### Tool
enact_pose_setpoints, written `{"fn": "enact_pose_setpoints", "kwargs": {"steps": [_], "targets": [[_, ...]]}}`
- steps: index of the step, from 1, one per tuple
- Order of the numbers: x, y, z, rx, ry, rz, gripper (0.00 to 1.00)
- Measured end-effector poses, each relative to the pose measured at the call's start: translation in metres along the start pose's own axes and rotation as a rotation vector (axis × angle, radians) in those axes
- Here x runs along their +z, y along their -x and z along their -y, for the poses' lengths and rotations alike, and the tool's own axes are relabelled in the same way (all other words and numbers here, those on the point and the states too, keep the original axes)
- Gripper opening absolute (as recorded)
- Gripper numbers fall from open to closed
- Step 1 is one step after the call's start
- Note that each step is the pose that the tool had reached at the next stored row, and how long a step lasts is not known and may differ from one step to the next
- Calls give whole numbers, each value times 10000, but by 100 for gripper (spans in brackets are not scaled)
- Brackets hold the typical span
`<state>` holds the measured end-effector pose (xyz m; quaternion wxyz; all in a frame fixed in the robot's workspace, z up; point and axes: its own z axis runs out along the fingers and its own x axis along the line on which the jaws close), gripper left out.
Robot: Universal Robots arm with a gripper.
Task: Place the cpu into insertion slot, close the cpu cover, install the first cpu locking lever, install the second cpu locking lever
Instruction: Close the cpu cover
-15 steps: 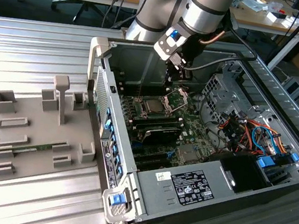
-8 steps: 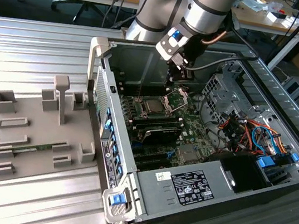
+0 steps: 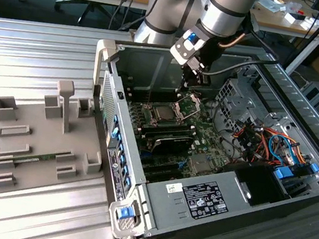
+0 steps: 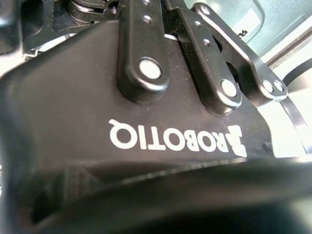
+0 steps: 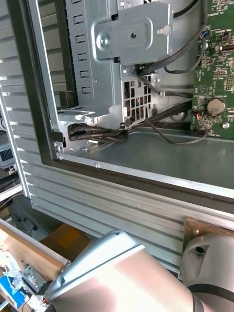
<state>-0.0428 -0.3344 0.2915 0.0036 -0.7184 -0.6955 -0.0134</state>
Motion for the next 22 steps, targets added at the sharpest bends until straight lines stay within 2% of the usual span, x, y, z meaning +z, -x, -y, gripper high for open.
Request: {"fn": "enact_pose_setpoints", "kwargs": {"steps": [22], "targets": [[1, -4, -114, 0, 0, 0, 11]]}}
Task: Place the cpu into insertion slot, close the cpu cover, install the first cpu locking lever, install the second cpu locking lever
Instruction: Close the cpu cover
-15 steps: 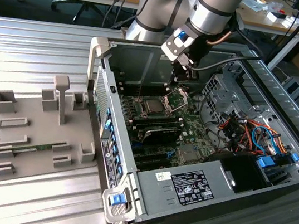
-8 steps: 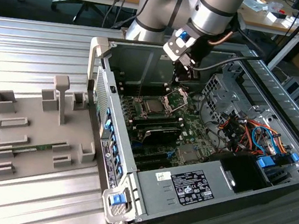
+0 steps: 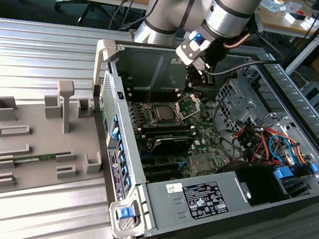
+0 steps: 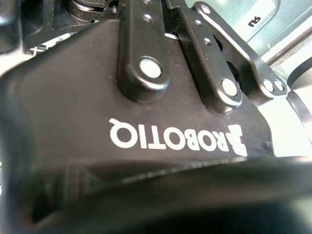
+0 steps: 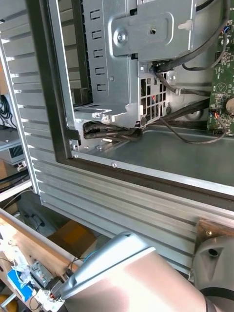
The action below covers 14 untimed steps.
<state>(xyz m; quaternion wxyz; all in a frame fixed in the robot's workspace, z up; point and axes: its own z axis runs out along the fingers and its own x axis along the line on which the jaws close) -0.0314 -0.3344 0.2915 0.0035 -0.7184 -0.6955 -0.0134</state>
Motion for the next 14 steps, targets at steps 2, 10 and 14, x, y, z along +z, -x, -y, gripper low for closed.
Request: {"fn": "enact_pose_setpoints", "kwargs": {"steps": [2, 10, 14], "targets": [[0, 0, -6, 0, 0, 0, 11], [1, -1, -40, 0, 0, 0, 11], [1, -2, -58, 0, 0, 0, 11]]}}
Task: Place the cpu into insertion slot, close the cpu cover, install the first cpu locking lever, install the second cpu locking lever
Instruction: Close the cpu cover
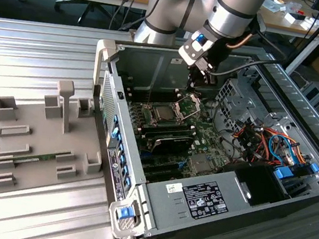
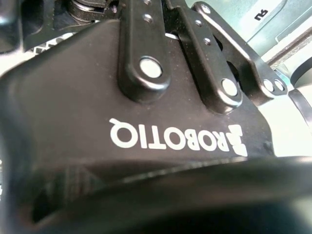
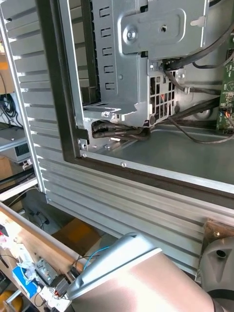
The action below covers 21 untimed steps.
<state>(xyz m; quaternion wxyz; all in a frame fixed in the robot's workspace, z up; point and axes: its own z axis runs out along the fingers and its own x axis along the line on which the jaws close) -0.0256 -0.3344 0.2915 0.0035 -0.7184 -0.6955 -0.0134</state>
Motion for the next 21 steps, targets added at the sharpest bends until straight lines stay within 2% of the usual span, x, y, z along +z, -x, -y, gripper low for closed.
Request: {"fn": "enact_pose_setpoints", "kwargs": {"steps": [21], "targets": [[1, -3, -88, 0, 0, 0, 11]]}}
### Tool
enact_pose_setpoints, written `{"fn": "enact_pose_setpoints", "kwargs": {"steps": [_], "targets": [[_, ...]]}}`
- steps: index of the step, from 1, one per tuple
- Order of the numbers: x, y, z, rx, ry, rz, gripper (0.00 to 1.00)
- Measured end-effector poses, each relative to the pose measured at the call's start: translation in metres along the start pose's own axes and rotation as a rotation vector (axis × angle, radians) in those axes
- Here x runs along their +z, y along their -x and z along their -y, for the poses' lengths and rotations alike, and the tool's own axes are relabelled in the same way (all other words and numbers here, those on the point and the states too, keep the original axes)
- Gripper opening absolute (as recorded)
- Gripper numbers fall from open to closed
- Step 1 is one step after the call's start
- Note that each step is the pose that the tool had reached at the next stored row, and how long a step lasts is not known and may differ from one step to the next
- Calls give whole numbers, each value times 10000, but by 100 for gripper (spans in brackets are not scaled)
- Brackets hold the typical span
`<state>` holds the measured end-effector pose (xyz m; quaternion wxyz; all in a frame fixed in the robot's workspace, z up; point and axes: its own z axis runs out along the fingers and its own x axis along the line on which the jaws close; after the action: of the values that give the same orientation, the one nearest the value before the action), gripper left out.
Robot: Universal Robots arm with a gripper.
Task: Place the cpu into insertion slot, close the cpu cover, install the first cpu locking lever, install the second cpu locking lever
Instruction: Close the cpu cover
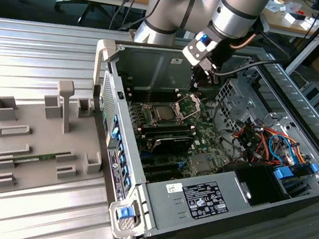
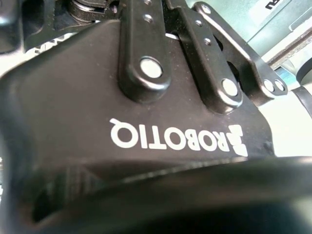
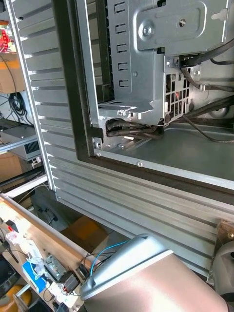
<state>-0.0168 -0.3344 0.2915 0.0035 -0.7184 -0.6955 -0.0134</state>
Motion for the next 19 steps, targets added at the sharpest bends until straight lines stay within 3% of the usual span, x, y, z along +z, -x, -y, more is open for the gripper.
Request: {"fn": "enact_pose_setpoints", "kwargs": {"steps": [19], "targets": [[1, -2, -65, 1, 0, 0, 11]]}}
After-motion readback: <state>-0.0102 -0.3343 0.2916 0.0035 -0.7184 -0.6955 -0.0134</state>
